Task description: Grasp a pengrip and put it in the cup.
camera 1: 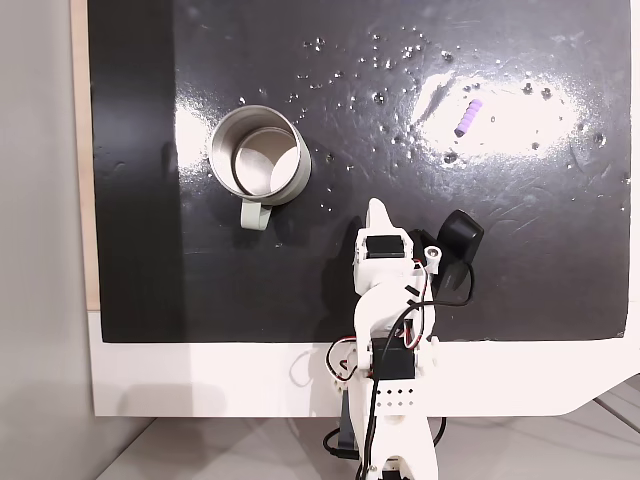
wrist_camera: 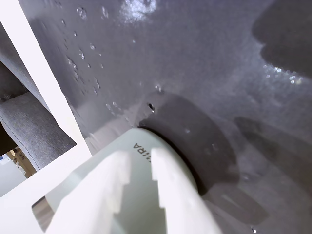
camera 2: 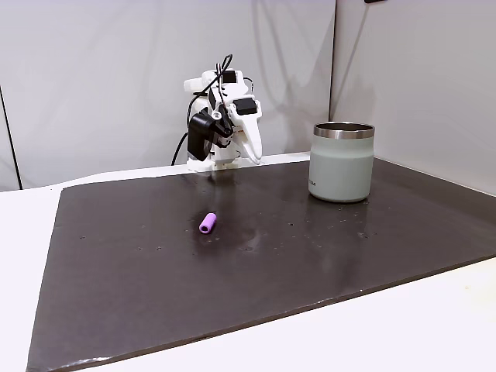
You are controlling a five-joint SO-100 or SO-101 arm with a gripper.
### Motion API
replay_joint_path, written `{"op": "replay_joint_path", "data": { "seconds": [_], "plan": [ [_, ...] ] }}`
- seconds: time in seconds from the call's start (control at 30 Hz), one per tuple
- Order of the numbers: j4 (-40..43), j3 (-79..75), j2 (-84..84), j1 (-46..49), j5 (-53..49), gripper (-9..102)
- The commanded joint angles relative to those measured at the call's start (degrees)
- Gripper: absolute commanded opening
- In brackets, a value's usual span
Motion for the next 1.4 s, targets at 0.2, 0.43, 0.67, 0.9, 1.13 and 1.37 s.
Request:
{"op": "replay_joint_path", "data": {
  "seconds": [0.2,0.43,0.67,0.9,1.13,1.37],
  "plan": [
    [-1.7,-0.4,0.6,-0.1,-0.7,0],
    [5.1,-4.7,0.7,5.5,-15.3,0],
    [22.6,-14.8,0.6,14.4,-41.8,0],
    [30.3,-22.7,-4.1,23.5,-55.4,0],
    [24.9,-30.7,-18.4,29.9,-66.3,0],
    [17.3,-44.6,-42.5,31.1,-68.2,0]
  ]
}}
